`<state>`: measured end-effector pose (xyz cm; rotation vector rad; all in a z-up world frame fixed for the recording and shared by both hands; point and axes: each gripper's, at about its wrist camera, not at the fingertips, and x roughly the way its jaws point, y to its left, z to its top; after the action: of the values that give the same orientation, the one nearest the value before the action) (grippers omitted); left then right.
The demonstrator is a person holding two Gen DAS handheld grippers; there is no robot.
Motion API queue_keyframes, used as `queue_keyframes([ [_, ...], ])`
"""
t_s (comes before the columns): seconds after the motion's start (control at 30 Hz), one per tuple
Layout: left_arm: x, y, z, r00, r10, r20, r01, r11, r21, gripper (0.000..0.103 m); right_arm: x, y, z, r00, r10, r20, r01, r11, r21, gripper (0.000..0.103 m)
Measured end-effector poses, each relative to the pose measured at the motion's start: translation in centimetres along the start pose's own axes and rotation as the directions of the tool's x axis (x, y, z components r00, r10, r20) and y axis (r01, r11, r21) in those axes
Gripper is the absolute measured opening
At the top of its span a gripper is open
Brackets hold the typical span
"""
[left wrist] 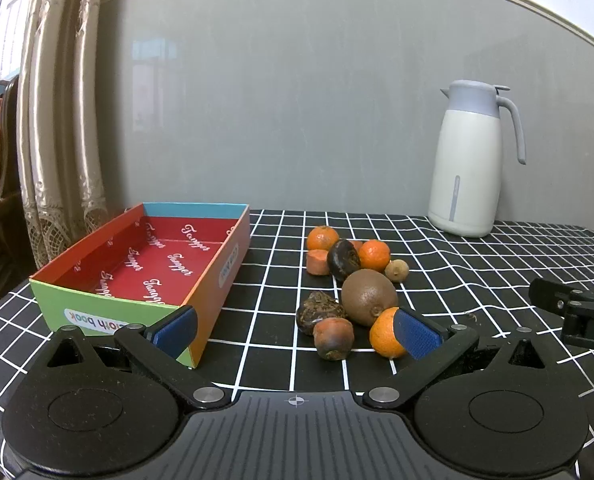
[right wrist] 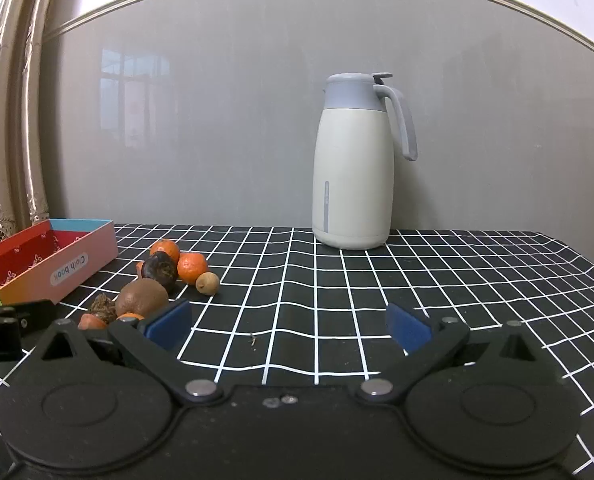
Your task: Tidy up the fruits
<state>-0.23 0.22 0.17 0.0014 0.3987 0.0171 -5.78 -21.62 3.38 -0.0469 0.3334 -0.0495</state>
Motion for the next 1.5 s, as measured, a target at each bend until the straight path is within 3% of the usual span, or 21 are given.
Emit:
queue_keyframes([
  [1.5, 0.02, -0.15, -0.04, 1.0, -0.001, 0.0, 0.001, 1.0, 0.011, 0.103, -0.04, 0.11, 0.0, 1.0, 0.001, 0.001, -0.001, 1.0, -0.003, 0.103],
])
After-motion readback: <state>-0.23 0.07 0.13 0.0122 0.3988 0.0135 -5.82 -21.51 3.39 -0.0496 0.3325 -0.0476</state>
